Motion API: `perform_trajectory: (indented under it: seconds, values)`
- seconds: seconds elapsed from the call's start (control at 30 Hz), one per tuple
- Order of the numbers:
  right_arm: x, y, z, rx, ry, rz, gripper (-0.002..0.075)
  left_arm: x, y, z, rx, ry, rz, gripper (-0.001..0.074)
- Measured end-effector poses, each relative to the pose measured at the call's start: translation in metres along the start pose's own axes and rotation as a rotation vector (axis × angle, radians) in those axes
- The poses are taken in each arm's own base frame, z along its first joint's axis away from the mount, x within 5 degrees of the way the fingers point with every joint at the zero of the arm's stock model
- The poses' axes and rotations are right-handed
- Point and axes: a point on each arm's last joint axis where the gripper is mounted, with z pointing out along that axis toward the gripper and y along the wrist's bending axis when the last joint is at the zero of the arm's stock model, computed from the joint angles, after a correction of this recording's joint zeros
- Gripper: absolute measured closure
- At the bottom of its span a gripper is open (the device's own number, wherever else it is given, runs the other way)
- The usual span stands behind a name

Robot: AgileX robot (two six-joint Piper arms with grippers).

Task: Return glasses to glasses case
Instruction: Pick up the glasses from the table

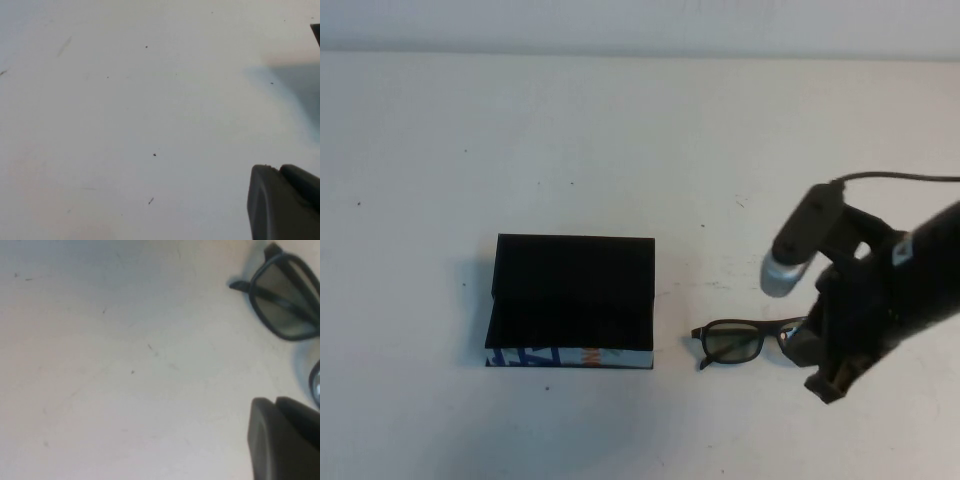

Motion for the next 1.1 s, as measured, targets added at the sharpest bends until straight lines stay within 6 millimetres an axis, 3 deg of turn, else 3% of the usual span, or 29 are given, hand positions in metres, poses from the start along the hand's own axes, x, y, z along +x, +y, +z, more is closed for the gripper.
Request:
perform_trajectory:
  seconds: [0.13,0.27,0.57,0.9,1.1]
  values:
    - [-0.022,-0.016,0.016,-0.008,0.053,-0.205,0.0716,0.000,0.000,0.000,0.000,0.000,0.000,0.0738]
    - [-0.034,-0.033,0.035,-0.007,0.114,-0.412,0.0621,0.000,0.000,0.000,0.000,0.000,0.000,0.0738]
    - [-0.052,-0.070,0.067,-0.010,0.239,-0.577,0.0417,0.000,0.000,0.000,0.000,0.000,0.000,0.0738]
    - [-0.058,-0.084,0.100,-0.080,0.300,-0.583,0.0383,0.000,0.000,0.000,0.000,0.000,0.000,0.0738]
    - [-0.055,-0.086,0.108,-0.097,0.323,-0.581,0.0382,0.000,0.000,0.000,0.000,0.000,0.000,0.0738]
